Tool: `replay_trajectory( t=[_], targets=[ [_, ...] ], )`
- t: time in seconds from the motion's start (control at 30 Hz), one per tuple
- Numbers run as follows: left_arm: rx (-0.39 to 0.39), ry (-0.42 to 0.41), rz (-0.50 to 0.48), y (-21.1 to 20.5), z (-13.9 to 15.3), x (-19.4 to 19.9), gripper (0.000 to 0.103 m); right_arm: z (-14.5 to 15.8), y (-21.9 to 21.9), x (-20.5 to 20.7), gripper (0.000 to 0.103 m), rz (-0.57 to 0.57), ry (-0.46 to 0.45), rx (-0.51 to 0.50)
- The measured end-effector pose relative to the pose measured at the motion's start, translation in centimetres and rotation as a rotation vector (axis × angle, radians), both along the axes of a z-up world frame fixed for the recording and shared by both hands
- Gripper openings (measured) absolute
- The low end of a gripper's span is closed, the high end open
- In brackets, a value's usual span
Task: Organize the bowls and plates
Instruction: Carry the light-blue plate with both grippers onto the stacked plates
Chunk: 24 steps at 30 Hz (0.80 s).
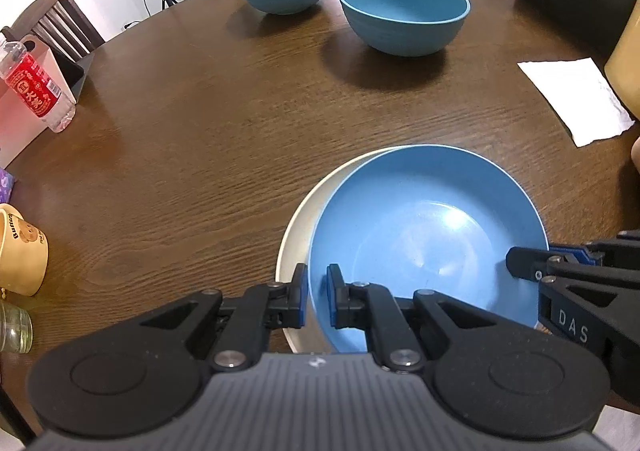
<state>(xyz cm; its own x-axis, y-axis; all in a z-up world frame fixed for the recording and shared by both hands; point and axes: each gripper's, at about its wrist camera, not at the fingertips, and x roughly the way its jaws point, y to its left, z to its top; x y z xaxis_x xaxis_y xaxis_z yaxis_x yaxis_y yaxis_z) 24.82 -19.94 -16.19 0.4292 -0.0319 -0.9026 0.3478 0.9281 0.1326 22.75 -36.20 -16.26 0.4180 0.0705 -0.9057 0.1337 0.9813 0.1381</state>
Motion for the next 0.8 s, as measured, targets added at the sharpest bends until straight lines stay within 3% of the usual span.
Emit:
replay_trajectory(
  t=[0.8],
  targets=[
    [0.035,0.007,-0.014,-0.6,-1.2,-0.2,0.011,-1.2,0.5,0.0,0.011,0.031,0.018,-0.038]
  ],
)
